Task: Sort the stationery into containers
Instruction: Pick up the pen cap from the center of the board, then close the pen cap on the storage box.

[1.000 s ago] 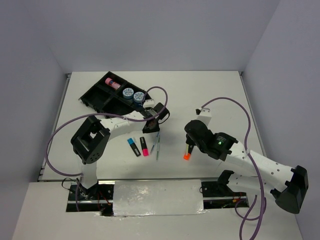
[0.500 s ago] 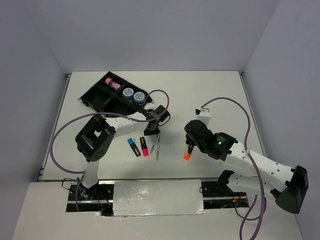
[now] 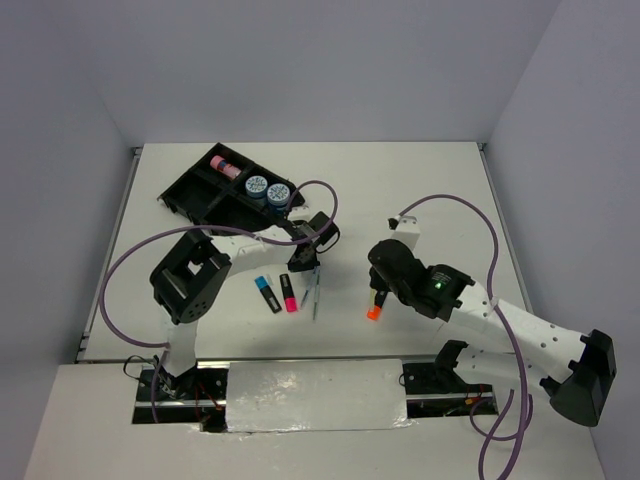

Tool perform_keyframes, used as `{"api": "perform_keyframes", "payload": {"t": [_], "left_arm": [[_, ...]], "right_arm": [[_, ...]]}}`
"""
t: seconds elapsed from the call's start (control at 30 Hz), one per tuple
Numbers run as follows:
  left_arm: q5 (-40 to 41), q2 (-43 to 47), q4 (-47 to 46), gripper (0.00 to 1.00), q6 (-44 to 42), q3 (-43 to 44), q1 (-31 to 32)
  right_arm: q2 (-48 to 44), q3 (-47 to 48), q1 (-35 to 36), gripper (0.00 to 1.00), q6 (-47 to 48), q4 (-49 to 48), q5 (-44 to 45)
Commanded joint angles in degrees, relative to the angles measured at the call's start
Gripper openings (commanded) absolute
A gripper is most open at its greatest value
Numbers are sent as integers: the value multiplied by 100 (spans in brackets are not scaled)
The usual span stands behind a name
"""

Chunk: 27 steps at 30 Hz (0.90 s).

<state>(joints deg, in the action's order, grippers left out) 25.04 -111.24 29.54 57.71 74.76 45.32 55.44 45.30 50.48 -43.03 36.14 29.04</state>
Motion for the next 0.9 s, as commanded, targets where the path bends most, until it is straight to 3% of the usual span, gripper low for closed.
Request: {"api": "perform_keyframes", "payload": {"t": [0.0,0.13,0.3,0.4,0.53,0.6,0.67,0.87], "left_arm": [[-61,93,52,10,179,-120,21],[98,435,52,0,126,-5,21],[133,1515,-632,0,-251,-364,29],[-244,2754,-1852,0,-568,-1242,21],[-1664,4650,-4694,0,-1042,-2683,29],[-2124,5136,-5516,0,-991,-3448,38],[-2711,5638,-6542,0,-894,-4001,47],[-3215,6430,-7392,0,-761,-4646,73]], "right_arm": [[11,5,6,0,84,-265,-65],[-77,-65,15,0,233,-432,-240],[-691,-800,23,0,908,-1854,-1767],[-1306,-1424,41,0,989,-2952,-2767],[-1843,-2120,102,0,866,-4689,-3779],[-1757,-2341,164,0,761,-5229,-4228],[-1625,-2394,392,0,726,-5757,-4214],[-1229,-2211,1252,0,813,-6497,-3353]]}}
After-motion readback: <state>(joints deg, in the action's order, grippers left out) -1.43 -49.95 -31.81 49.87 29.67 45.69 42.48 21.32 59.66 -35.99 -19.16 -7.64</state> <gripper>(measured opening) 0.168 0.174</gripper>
